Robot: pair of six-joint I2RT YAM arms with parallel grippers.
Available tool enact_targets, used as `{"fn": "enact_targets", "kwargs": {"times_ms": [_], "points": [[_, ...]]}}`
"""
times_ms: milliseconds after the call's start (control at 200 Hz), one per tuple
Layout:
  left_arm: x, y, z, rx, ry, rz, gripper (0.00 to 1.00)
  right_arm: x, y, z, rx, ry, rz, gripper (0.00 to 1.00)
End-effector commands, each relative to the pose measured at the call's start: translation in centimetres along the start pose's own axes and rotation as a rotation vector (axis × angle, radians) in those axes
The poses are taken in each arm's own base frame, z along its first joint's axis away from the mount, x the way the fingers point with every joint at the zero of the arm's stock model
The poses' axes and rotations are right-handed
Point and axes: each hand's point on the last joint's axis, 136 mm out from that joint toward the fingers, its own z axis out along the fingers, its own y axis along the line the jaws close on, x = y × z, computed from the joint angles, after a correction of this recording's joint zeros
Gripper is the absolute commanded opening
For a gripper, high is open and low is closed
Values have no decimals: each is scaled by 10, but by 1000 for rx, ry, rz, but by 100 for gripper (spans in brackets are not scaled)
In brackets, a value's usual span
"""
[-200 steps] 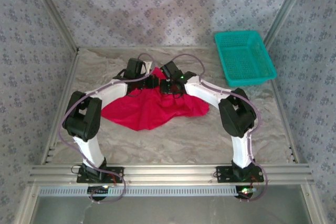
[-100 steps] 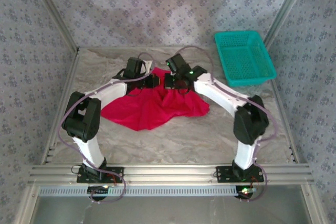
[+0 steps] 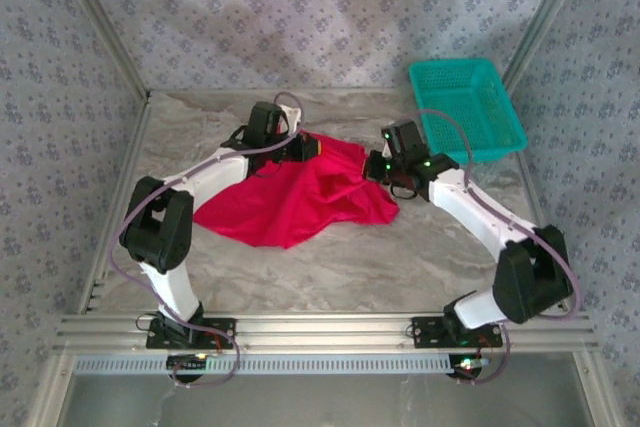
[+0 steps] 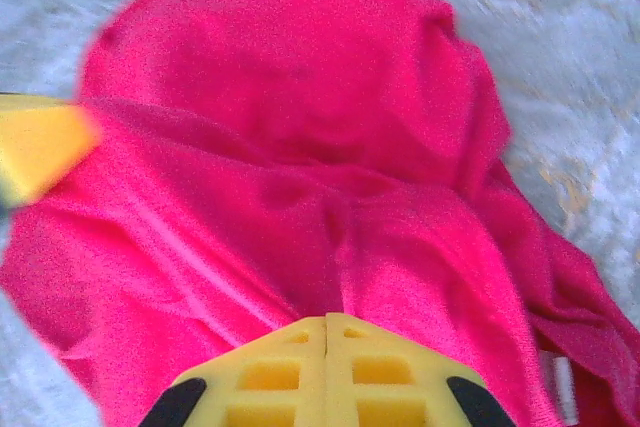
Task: Fold the inside-out t-shirt
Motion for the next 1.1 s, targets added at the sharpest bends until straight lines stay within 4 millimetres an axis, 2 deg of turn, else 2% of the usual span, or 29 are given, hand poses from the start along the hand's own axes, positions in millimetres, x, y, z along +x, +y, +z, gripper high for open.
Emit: {"fn": "enact_targets", "kwargs": {"times_ms": [0,145,225,320,420,505,635,834,874,989,1044,1094], "points": [[9,-2,5,-33,7,66,19,4,-7,25,-79,45,76,0],[26,-20,-8,-69,8,250,42,1,0,30,-118,57,76,0],[45,-42,-13,-46,28,385,53,-3,5,26,-134,49,75,0],[79,-63,-8,-30,92,547,55,-7,9,21,-143,38,71,0],[97,-53,2,-129,133,657,56,-10,12,16,-149,31,70,0],[98,-35,12,-229,141,719,60,-11,14,13,-154,26,70,0],[92,-13,27,-341,122,781,59,-13,18,7,-158,20,65,0],[84,3,45,-402,99,790,47,-12,24,0,-164,12,53,0],[83,7,47,-415,100,787,39,-11,24,0,-165,13,53,0],[75,10,40,-445,95,780,8,-10,22,0,-151,14,42,0],[68,7,30,-455,79,781,1,-10,17,2,-133,14,38,0],[61,3,20,-467,65,784,0,-9,11,5,-111,17,44,0]]}}
